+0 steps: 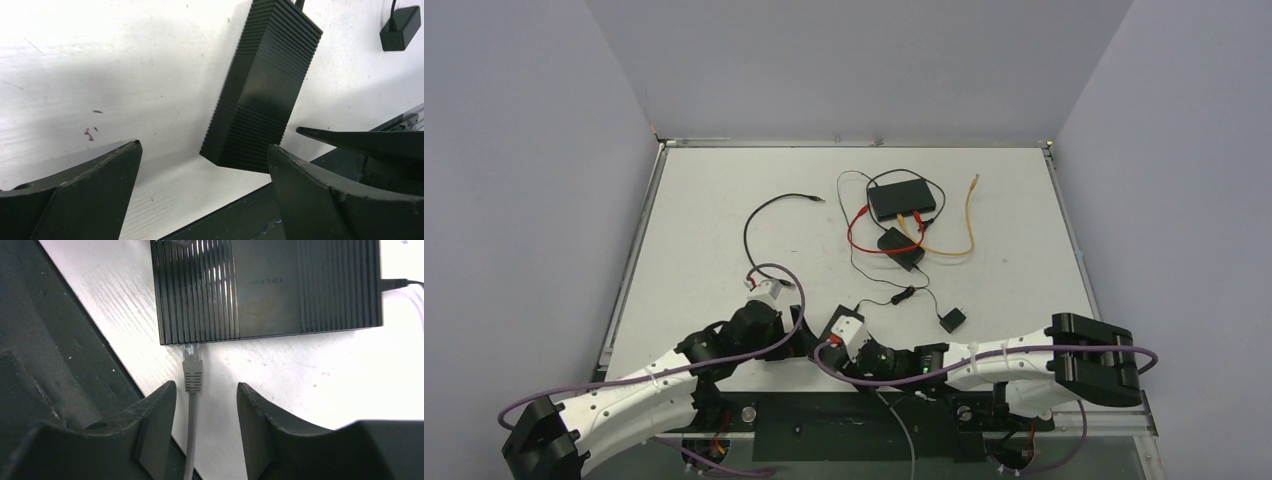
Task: Insert the plug into the switch port
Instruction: Insert the connector into the switch port, then pick up the connector from the center of the board.
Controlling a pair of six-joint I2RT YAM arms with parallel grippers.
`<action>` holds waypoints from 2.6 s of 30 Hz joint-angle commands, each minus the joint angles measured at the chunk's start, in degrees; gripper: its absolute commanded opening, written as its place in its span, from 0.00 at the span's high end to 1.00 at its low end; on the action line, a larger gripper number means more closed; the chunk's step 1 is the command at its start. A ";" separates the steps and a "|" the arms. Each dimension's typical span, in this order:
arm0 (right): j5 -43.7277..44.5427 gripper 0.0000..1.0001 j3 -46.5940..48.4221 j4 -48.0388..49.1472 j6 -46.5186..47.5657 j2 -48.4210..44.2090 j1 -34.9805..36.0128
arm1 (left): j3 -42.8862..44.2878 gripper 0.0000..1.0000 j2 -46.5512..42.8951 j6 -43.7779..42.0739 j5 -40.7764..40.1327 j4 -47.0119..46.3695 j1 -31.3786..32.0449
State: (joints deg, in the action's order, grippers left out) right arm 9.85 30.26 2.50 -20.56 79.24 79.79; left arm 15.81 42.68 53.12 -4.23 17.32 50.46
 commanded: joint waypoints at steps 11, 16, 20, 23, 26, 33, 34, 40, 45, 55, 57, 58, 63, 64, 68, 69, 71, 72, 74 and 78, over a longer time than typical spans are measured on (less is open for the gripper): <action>27.45 0.47 0.14 3.57 5.61 -19.06 -1.26 | 14.05 0.03 4.63 -10.97 -2.12 6.26 -12.02; 29.88 0.41 1.56 5.68 6.50 -22.11 -3.05 | 17.74 0.03 8.37 -14.27 -0.61 7.04 -18.06; 29.32 0.40 2.42 5.32 7.42 -22.60 -3.79 | 19.68 0.03 11.74 -15.73 2.11 6.46 -22.85; 29.31 0.40 2.15 5.32 7.69 -22.85 -3.86 | 20.58 0.03 15.09 -16.44 3.53 5.11 -25.82; 29.26 0.40 1.26 5.32 7.44 -23.07 -3.88 | 21.25 0.04 17.93 -16.65 5.64 3.18 -28.09; 29.31 0.40 -0.94 4.97 6.41 -24.86 -3.94 | 22.99 0.09 26.30 -16.07 8.42 -0.09 -30.37; 29.43 0.40 -1.10 4.97 6.41 -25.37 -3.94 | 23.46 0.10 27.83 -15.69 9.01 -0.71 -30.51; 29.47 0.40 -3.09 4.97 6.19 -28.36 -4.03 | 25.02 0.14 33.95 -13.59 10.44 -3.74 -31.00; 29.68 0.40 -4.97 4.67 5.75 -30.81 -4.13 | 25.84 0.19 37.92 -11.78 11.03 -5.78 -31.10; 29.62 0.40 -7.21 3.47 5.18 -35.42 -4.21 | 27.73 0.41 44.68 -8.62 11.79 -8.53 -32.51; 29.68 0.40 -7.56 3.29 5.18 -36.11 -4.21 | 27.82 0.44 45.48 -8.37 12.17 -8.92 -32.91; 29.72 0.40 -7.71 3.16 5.22 -36.51 -4.21 | 27.84 0.46 46.01 -8.25 12.38 -9.03 -32.98; 30.03 0.39 -8.25 3.04 5.43 -37.43 -4.30 | 27.38 0.57 48.18 -8.03 13.54 -10.04 -33.68; 30.05 0.39 -8.34 3.03 5.44 -37.50 -4.34 | 27.27 0.58 48.41 -7.99 13.72 -10.30 -33.81; 30.06 0.39 -8.61 3.10 5.43 -37.54 -4.31 | 26.48 0.67 49.84 -7.94 14.94 -11.52 -34.38; 30.10 0.39 -8.67 3.11 5.44 -37.53 -4.41 | 26.36 0.71 50.22 -8.01 15.03 -11.94 -34.47; 30.20 0.39 -8.74 3.12 5.35 -37.55 -4.38 | 26.14 0.76 50.85 -8.18 15.56 -12.31 -34.62; 30.22 0.39 -8.78 3.12 5.35 -37.52 -4.38 | 26.12 0.79 51.02 -8.31 15.85 -12.53 -34.68; 30.23 0.39 -8.77 3.12 5.35 -37.49 -4.46 | 26.06 0.84 51.41 -8.42 16.21 -12.81 -34.70; 30.23 0.39 -8.73 3.12 5.33 -37.26 -4.47 | 25.72 0.94 51.73 -8.65 16.68 -13.17 -34.85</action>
State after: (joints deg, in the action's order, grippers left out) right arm 38.65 21.52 4.99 -14.57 42.52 75.72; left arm 42.41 92.53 45.89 12.95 3.99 15.97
